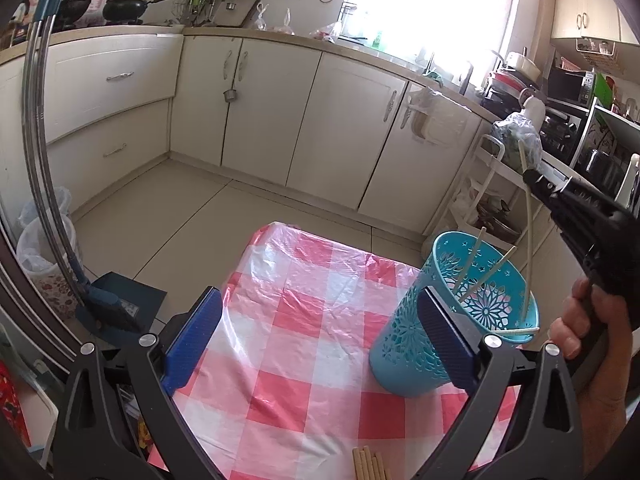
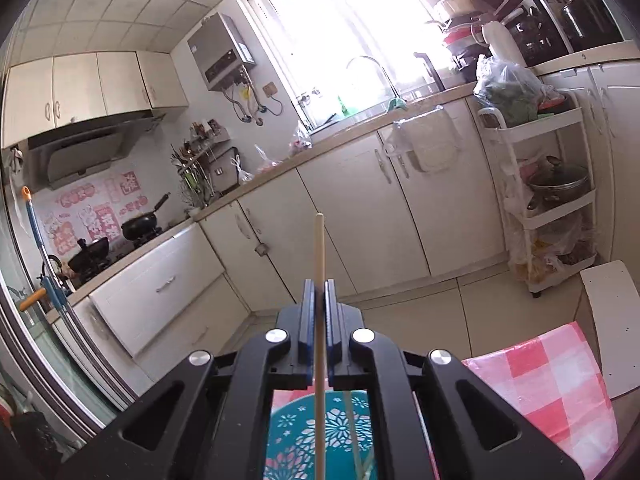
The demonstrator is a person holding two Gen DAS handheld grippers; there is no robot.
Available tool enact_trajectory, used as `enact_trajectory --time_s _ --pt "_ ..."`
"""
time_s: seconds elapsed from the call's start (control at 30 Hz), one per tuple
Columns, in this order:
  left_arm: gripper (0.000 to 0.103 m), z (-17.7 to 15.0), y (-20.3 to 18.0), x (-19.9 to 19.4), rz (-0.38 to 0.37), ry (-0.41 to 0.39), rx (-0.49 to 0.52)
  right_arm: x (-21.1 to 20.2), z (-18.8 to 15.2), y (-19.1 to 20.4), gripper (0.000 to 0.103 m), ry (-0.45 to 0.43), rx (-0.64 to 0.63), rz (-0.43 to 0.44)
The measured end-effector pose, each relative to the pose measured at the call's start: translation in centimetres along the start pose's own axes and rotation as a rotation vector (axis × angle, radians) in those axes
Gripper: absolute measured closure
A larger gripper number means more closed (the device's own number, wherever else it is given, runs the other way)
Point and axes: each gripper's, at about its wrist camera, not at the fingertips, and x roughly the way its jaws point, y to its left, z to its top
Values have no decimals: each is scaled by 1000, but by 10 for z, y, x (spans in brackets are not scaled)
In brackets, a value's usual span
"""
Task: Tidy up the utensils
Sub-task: 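Carry the stick over the teal basket and open the right tool, then lower the left tool to the stick pile and close on a stick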
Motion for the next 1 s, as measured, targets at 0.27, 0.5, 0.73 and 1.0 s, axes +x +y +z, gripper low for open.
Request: enact_trajectory --time_s 0.27,0.5,0.73,1.0 --pt "9 -3 -1 3 10 16 2 -14 -25 7 97 86 -89 -9" --pt "9 -8 1 9 31 41 9 -69 -45 19 82 113 -170 -10" --pt "9 -14 9 14 55 80 1 -92 -140 29 80 437 -262 -36" --pt "9 -28 21 18 87 130 32 -74 -221 38 86 686 -280 -73"
